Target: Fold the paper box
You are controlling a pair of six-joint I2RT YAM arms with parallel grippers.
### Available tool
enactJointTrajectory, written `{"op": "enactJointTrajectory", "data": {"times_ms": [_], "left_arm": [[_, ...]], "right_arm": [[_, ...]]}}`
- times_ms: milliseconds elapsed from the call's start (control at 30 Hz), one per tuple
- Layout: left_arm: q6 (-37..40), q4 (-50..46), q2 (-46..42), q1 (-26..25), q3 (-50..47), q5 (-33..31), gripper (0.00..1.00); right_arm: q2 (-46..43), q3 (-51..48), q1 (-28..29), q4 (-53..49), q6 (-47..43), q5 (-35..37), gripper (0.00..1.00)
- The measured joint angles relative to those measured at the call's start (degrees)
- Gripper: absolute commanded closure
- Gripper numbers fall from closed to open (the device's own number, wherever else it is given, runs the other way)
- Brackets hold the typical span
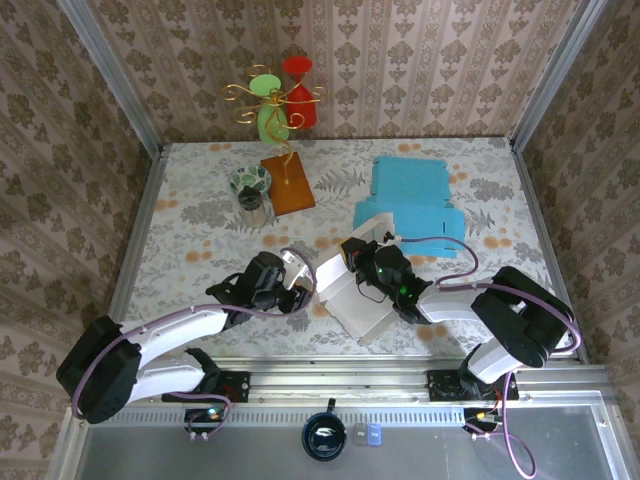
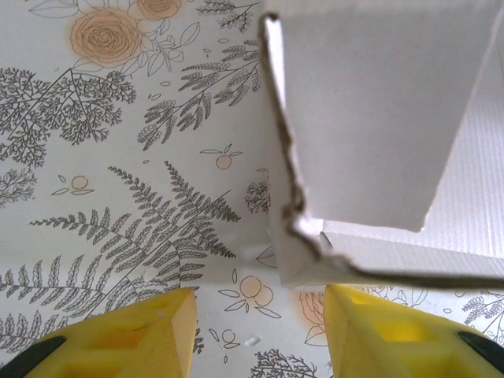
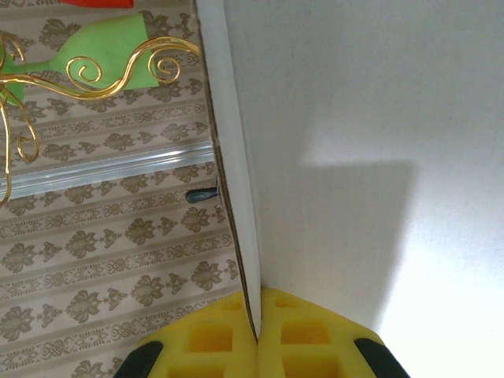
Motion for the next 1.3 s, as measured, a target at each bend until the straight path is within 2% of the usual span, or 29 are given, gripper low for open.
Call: {"op": "enactJointTrajectory", "data": {"times_ms": [300, 633, 1300], "left_arm": [[1.25, 0.87, 2.05, -0.31, 1.27, -0.15, 0.53], [1.46, 1.70, 3.34, -0.66, 2.03, -1.09, 0.59], [-4.81, 3.30, 4.92, -4.17, 2.71, -9.05, 0.63]], "right_arm": [[0.00, 0.00, 0.00, 0.04, 0.31, 0.00, 1.00], [0.11, 0.00, 0.00, 0.44, 1.29, 0.09, 1.00], [2.73, 0.94, 1.22, 2.95, 4.46, 3.48, 1.00]]}}
